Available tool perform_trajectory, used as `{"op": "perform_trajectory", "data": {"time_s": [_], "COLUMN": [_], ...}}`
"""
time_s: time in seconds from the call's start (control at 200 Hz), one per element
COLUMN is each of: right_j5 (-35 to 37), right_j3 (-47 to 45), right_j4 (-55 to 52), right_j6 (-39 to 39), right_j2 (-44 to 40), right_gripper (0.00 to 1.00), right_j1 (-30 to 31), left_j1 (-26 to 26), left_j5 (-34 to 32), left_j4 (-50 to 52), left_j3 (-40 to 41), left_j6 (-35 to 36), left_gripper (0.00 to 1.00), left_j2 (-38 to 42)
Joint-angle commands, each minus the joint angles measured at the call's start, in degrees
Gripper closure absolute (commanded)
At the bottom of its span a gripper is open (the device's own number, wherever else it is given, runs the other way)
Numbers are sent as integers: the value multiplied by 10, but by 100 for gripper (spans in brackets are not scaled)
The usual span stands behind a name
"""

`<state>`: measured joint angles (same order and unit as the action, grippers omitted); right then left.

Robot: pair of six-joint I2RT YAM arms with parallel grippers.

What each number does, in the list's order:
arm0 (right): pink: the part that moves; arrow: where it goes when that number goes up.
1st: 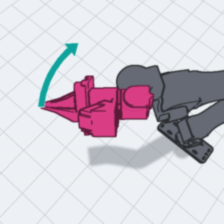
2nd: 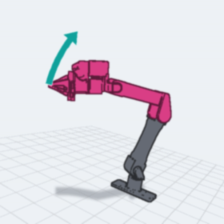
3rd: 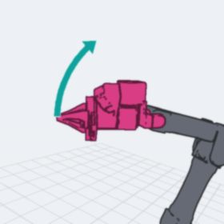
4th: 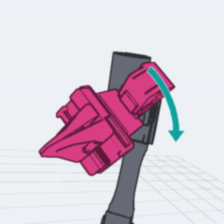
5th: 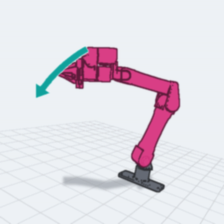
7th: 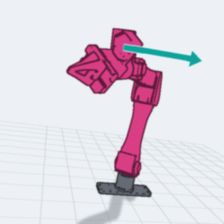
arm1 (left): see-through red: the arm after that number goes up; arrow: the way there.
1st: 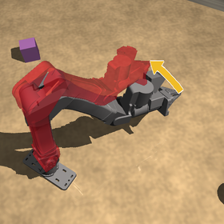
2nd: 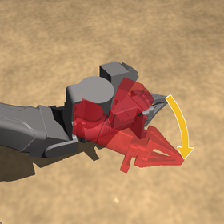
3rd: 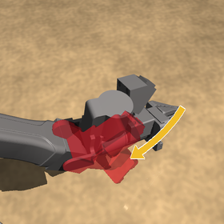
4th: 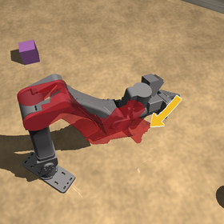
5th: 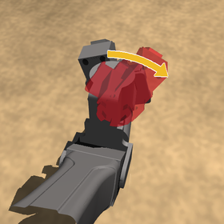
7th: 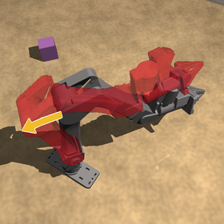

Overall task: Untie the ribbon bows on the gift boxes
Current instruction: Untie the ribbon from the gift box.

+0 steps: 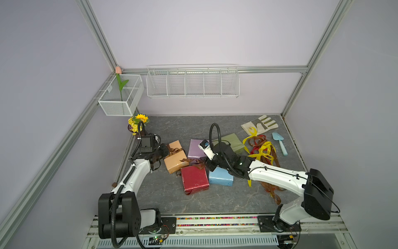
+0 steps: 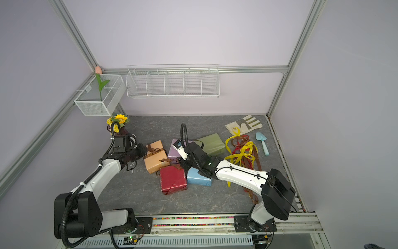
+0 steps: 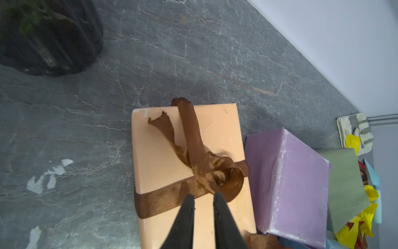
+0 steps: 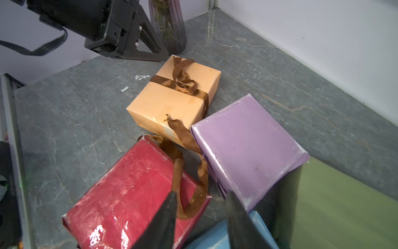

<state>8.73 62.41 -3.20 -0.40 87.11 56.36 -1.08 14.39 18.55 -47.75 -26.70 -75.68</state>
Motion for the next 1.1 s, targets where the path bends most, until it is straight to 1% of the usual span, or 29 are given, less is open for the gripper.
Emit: {"op": "perform_trajectory", "data": {"time_s": [0.0, 0.08, 0.175, 0.315, 0.4, 0.49, 0.64, 0.745, 0.9, 1.065, 1.095], "right_j5": [42, 42, 38, 30, 25, 20, 15, 12, 9, 7, 6], "right_j3": [-12, -19, -26, -33, -36, -40, -48, -53, -56, -65, -65], "right_j4": [-27, -27, -27, -26, -24, -22, -17, -13, -12, -6, -5], "right_j6": [-3, -4, -6, -7, -10, -13, -17, -19, -23, -30, -31], "right_j2": [-26, -36, -42, -44, -44, -44, -47, -47, -43, -43, -43], "right_gripper": [47, 42, 39, 37, 36, 36, 35, 35, 35, 35, 35], "right_j1": [2, 2, 2, 2, 2, 2, 2, 1, 2, 2, 2], "left_j1": [-3, -12, -25, -41, -48, -52, -52, -52, -53, -52, -52], "left_j5": [18, 12, -2, -16, -25, -28, -32, -33, -39, -87, -93], "left_j4": [10, 12, 17, 20, 19, 22, 25, 28, 60, 93, 99], "left_j3": [-15, -23, -38, -64, -79, -92, -116, -154, -236, -279, -283], "left_j6": [-8, -9, -10, -10, -10, -11, -7, 1, 25, 55, 64], "left_gripper": [72, 65, 59, 58, 62, 72, 100, 100, 100, 100, 91], "left_j2": [-25, -39, -59, -93, -108, -122, -147, -169, -214, -226, -226]}}
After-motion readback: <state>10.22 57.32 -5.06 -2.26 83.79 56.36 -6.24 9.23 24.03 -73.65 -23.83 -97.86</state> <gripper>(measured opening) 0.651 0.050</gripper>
